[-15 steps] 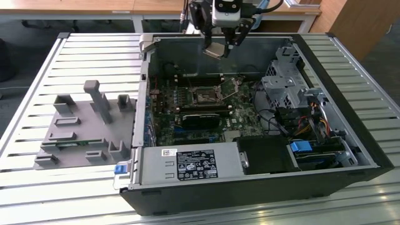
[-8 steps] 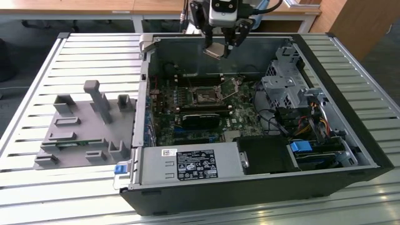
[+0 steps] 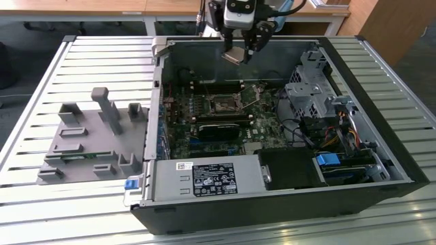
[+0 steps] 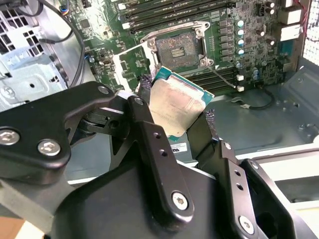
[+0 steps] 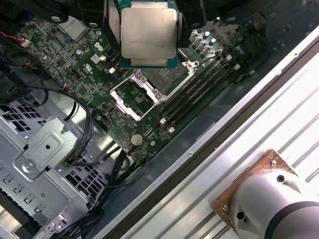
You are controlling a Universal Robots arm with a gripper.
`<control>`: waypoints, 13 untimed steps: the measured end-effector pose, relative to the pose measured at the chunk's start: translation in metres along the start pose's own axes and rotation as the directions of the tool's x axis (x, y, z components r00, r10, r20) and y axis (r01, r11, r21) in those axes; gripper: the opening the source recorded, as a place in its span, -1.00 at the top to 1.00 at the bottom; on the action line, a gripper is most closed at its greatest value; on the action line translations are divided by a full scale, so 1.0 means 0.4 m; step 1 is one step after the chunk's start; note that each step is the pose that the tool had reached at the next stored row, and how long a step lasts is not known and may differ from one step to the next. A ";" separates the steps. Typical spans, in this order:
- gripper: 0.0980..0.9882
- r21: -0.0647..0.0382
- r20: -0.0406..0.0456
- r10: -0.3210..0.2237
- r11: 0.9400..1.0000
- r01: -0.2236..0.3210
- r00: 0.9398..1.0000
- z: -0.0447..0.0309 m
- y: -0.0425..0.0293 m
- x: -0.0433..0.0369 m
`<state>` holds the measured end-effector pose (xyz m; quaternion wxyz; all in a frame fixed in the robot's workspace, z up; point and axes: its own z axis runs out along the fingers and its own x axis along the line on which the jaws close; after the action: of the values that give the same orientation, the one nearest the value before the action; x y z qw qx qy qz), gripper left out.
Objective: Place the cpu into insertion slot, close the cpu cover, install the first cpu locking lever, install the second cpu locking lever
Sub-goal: 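Place the cpu into insertion slot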
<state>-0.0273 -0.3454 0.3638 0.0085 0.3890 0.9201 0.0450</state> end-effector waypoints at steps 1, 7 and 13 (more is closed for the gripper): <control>0.00 0.000 0.001 0.008 1.000 -0.008 1.000 0.000 0.000 0.000; 0.00 -0.001 0.006 0.066 0.998 -0.066 0.998 0.001 0.000 0.000; 0.00 -0.003 0.010 0.118 0.993 -0.118 0.993 0.001 0.000 0.000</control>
<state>-0.0273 -0.3454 0.3634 0.0111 0.4427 0.8955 0.0444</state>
